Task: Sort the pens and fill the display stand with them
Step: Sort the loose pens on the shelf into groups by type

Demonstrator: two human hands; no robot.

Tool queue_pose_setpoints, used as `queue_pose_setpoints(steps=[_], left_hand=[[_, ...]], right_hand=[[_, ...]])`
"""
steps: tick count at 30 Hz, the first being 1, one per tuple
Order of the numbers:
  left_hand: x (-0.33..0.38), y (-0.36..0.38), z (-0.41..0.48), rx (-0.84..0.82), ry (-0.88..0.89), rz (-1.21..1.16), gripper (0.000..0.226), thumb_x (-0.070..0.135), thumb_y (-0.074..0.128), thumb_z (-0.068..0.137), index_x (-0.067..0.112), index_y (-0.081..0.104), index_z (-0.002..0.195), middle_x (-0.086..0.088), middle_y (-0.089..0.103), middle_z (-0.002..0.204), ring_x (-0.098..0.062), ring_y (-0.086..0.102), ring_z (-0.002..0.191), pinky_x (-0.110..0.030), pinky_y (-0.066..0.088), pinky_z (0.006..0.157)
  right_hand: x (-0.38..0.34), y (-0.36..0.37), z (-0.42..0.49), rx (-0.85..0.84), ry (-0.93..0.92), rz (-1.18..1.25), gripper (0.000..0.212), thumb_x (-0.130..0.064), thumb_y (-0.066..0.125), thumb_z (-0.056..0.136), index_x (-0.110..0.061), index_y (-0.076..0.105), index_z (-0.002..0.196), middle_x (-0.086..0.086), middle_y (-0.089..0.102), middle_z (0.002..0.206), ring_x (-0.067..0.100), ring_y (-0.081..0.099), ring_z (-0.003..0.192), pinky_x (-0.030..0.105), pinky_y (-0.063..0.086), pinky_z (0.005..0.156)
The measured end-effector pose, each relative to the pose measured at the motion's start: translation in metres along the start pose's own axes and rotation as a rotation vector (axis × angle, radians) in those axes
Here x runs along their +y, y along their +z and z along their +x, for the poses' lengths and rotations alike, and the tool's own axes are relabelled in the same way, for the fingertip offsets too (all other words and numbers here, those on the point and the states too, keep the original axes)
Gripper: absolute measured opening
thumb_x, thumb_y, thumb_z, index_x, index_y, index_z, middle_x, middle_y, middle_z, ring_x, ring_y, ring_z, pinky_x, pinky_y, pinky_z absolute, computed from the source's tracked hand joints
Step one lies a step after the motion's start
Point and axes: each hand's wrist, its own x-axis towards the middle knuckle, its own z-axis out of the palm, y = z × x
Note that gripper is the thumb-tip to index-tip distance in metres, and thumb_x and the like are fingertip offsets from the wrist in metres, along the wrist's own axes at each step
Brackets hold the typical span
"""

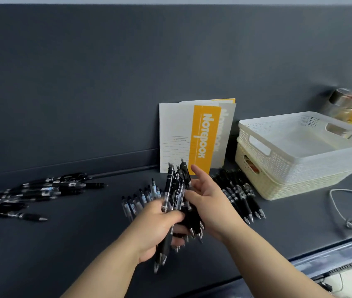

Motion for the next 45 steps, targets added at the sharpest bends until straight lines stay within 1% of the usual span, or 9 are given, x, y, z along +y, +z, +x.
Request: queue_pose_setpoints(steps=[7,13,18,21,25,29,34,39,45], left_hand=[[0.002,0.021,0.012,-0.069,-0.085,-0.045,0.018,0.001,0.053,0.091,0.008,0.059,0.105,-0.01,0.073,0.089,-0.023,0.068,0.071,-0.031,0.051,0.052],[0.003,0.034,0.023,-0.095,-0.149,-0.047,0.013,0.002,0.054,0.09,0.009,0.062,0.098,-0.006,0.071,0.077,-0.02,0.065,0.064,-0.032,0.052,0.053],[0.003,0.046,0.032,-0.098,-0.152,-0.102,0.018,0.003,0.053,0.091,0.008,0.062,0.107,-0.01,0.073,0.094,-0.024,0.072,0.081,-0.03,0.052,0.051],[0.001,0.046,0.038,0.034,-0.134,-0.207,0.024,0.003,0.054,0.092,0.009,0.061,0.114,-0.016,0.067,0.11,-0.028,0.07,0.09,-0.029,0.052,0.048],[0.001,0.044,0.04,0.099,-0.108,-0.267,0.018,0.005,0.055,0.092,0.008,0.066,0.106,-0.009,0.069,0.084,-0.02,0.071,0.069,-0.03,0.056,0.052],[0.001,0.046,0.04,0.096,-0.123,-0.366,0.021,0.01,0.061,0.088,0.004,0.065,0.108,-0.006,0.064,0.066,-0.017,0.065,0.058,-0.033,0.057,0.055],[0.0,0.047,0.04,0.065,-0.126,-0.535,0.022,0.014,0.059,0.089,0.002,0.065,0.106,-0.01,0.065,0.07,-0.022,0.066,0.063,-0.039,0.059,0.065],[-0.002,0.048,0.038,-0.018,-0.116,-0.609,0.025,0.017,0.051,0.092,0.008,0.065,0.11,-0.011,0.07,0.09,-0.023,0.07,0.083,-0.045,0.055,0.075],[-0.001,0.045,0.031,-0.109,-0.059,-0.634,0.042,0.023,0.058,0.078,0.007,0.065,0.116,-0.018,0.065,0.113,-0.03,0.067,0.093,-0.039,0.058,0.064]], right_hand=[[-0.001,-0.034,0.001,-0.096,-0.031,-0.11,0.075,0.0,0.055,0.083,-0.036,0.028,0.142,-0.006,0.065,0.109,0.006,0.063,0.102,0.032,0.048,0.095],[0.006,-0.05,-0.001,-0.127,-0.003,-0.094,0.079,-0.007,0.06,0.08,-0.039,0.025,0.144,0.0,0.06,0.124,0.013,0.06,0.112,0.045,0.047,0.099],[-0.002,-0.067,0.001,-0.109,-0.028,0.034,0.066,0.013,0.05,0.082,-0.034,0.047,0.129,-0.001,0.07,0.1,0.02,0.066,0.092,0.041,0.053,0.084],[-0.012,-0.089,0.006,0.018,-0.016,-0.312,0.066,-0.001,0.055,0.086,-0.032,0.035,0.14,-0.01,0.066,0.106,0.014,0.061,0.097,0.024,0.046,0.081],[-0.009,-0.104,0.018,0.021,0.078,-0.908,0.075,-0.005,0.049,0.089,-0.017,0.007,0.151,0.007,0.055,0.11,0.018,0.055,0.092,0.019,0.04,0.067],[0.009,-0.101,0.023,0.09,0.002,-1.129,0.068,0.0,0.047,0.088,-0.009,0.016,0.148,0.012,0.031,0.144,0.026,0.041,0.126,0.024,0.037,0.097],[0.019,-0.102,0.018,0.126,-0.042,-1.235,0.048,-0.005,0.043,0.091,-0.009,0.036,0.138,0.008,0.024,0.152,0.028,0.031,0.136,0.028,0.032,0.104],[0.001,-0.079,0.001,0.152,-0.294,-0.769,0.022,-0.018,0.054,0.091,-0.017,0.067,0.109,-0.005,0.062,0.108,0.005,0.055,0.093,0.006,0.036,0.077],[0.001,-0.051,-0.011,-0.214,-0.045,-0.401,0.028,-0.028,0.052,0.091,-0.017,0.055,0.065,-0.002,0.048,0.057,0.012,0.043,0.054,0.032,0.039,0.059]])
